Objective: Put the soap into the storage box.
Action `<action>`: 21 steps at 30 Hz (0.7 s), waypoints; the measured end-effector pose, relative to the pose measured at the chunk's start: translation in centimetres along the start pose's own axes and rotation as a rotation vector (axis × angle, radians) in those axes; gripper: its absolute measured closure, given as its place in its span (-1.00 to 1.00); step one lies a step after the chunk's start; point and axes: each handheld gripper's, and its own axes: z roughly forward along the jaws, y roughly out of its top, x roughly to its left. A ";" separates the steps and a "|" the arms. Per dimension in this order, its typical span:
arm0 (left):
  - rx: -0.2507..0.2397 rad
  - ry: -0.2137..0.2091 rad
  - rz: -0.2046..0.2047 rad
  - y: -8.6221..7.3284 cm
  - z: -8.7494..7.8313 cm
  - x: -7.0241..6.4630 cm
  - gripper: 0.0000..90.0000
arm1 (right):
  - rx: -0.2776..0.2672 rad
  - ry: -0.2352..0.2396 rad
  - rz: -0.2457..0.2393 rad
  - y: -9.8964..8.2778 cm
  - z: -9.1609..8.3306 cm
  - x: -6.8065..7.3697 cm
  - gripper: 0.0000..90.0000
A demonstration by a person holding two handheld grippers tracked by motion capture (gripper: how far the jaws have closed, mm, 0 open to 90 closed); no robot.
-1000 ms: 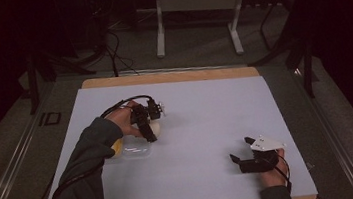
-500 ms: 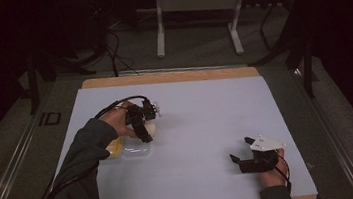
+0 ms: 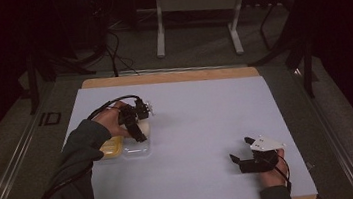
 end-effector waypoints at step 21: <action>-0.017 0.006 -0.086 -3.5 0.0 1.1 -0.45 | 0.001 0.000 -0.001 0.0 0.0 0.0 -0.68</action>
